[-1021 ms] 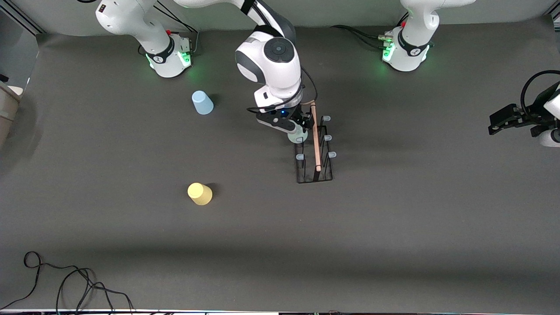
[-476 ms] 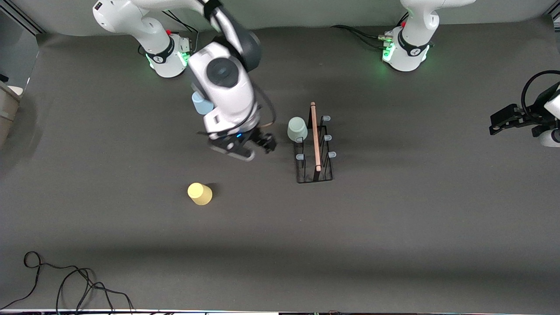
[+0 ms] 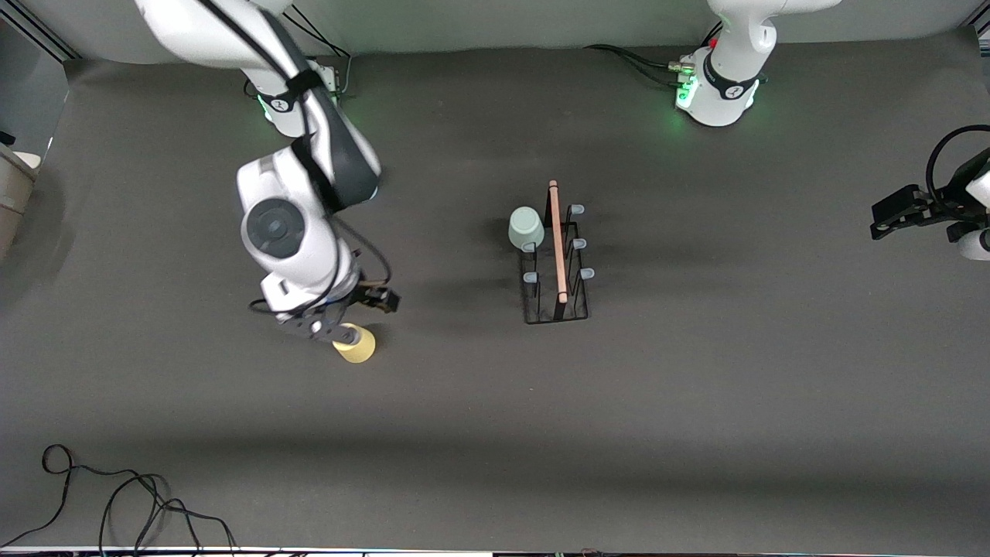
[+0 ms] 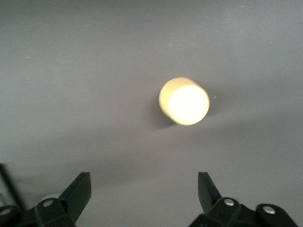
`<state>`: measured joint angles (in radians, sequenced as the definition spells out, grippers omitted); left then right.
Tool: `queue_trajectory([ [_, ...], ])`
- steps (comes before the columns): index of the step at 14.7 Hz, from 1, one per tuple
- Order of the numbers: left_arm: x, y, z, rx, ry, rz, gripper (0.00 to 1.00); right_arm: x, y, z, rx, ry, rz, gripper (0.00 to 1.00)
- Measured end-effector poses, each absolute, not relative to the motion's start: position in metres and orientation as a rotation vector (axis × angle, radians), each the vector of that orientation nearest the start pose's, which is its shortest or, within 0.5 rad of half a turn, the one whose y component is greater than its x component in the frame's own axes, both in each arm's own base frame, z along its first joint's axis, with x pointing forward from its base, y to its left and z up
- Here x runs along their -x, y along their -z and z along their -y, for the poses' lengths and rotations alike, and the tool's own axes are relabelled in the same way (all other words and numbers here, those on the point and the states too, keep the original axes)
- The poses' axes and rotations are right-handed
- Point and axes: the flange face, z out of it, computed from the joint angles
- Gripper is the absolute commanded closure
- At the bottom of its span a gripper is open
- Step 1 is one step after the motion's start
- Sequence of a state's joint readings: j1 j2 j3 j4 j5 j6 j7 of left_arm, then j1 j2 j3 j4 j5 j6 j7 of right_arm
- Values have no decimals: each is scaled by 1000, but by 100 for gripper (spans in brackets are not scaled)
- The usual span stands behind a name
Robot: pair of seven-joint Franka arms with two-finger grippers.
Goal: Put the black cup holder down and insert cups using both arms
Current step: 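Lower the right gripper around the yellow cup and close it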
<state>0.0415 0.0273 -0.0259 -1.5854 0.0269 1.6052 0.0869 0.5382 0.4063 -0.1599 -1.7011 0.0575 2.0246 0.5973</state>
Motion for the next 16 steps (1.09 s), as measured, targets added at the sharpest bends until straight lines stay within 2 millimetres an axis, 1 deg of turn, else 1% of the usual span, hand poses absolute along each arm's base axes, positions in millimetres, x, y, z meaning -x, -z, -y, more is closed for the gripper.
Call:
queue_trajectory([
  [3, -565, -605, -12, 3123, -13, -109, 0, -620, -331, -212, 3172, -110, -346, 1],
  [5, -565, -605, -13, 3123, -13, -108, 0, -628, -308, -197, 3171, -80, -338, 0],
  [7, -565, -605, -13, 3123, -14, -108, 0, -630, -281, -195, 3177, -66, -315, 0],
  [9, -565, -605, -13, 3123, -15, -107, 0, -630, -263, -197, 3179, -58, -304, 0],
  [10, -565, -604, -13, 3123, -16, -107, 0, -631, -259, -198, 3178, -58, -304, 0],
  [12, -565, -604, -14, 3123, -17, -105, 0, -631, -257, -197, 3175, -58, -304, 0],
  [14, -565, -604, -14, 3123, -17, -103, 0, -632, -254, -193, 3174, -53, -296, 0],
  [16, -565, -604, -15, 3123, -17, -101, 0, -631, -245, -187, 3170, -27, -294, 0],
])
